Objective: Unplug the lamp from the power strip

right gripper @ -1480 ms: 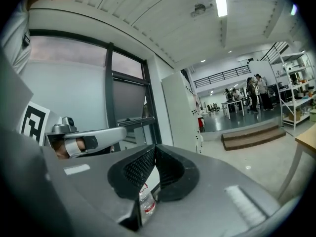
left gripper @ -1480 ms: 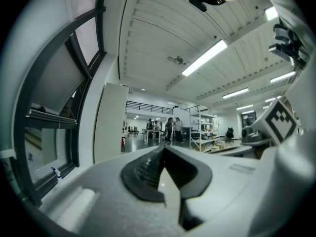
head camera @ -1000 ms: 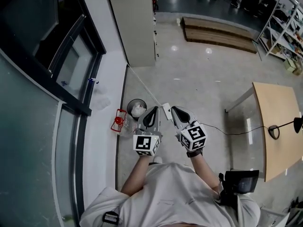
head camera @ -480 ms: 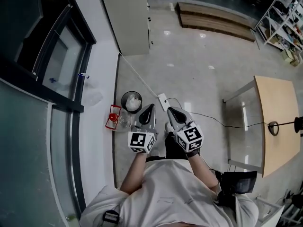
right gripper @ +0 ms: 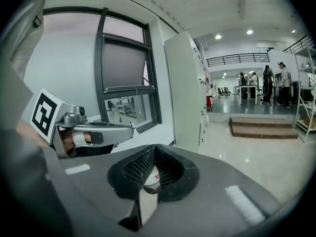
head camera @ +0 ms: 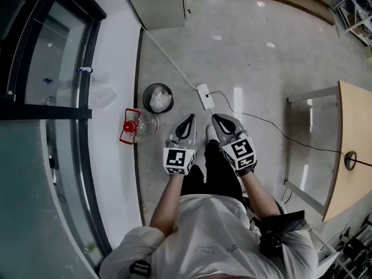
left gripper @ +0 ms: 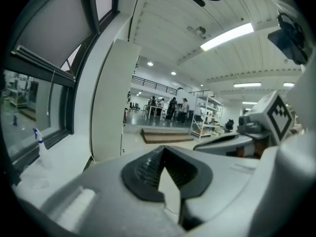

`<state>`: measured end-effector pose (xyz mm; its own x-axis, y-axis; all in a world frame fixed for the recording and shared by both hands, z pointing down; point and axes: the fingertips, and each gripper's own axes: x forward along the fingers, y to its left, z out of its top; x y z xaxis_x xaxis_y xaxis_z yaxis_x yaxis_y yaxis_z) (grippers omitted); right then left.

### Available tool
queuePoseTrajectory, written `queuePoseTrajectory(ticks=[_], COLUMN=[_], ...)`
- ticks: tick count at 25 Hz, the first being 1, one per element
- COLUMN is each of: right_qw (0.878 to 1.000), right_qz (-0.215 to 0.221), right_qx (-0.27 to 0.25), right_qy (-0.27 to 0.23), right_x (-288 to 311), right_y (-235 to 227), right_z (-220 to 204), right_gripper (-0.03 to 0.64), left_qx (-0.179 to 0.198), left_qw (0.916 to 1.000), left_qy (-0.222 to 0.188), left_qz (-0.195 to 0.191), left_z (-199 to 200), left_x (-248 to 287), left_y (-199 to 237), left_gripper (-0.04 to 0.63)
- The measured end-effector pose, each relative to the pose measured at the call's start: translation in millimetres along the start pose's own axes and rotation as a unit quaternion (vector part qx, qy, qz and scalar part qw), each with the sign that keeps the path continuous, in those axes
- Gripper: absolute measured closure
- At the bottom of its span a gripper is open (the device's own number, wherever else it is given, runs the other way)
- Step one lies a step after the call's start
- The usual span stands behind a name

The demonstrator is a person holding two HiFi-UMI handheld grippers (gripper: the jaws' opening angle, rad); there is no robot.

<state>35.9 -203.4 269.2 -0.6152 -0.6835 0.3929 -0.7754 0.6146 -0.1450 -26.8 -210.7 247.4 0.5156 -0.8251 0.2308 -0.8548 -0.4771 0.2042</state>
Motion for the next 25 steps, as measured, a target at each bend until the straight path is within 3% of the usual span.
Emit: queuePoseTrajectory(ticks=[8, 18, 25], right_qw=[0.998, 0.994, 0.993], right_qz=[-0.022, -0.035, -0.045], right_qx=[0.033, 0.066, 0.070], right_qy=[0.042, 0.082, 0.079], right_x=[65.0, 145.9, 208.3], right_y=[-70.9, -142.4, -177.2], right_z=[-152.3, -352.8, -444.5], right_gripper=[0.611, 0.611, 0.611], left_qx=[-0.013, -0.016, -0.017], left_qw=[0.9992, 0.9950, 0.9925], left_qy=[0.037, 0.094, 0.113], left_qz=[0.005, -0.028, -0.041], left_z=[-151.9, -357.4, -461.4], left_x=[80.9, 181.5, 228.8], left_y=[48.8, 86.9, 118.2], left_gripper=[0.594, 0.594, 0.593])
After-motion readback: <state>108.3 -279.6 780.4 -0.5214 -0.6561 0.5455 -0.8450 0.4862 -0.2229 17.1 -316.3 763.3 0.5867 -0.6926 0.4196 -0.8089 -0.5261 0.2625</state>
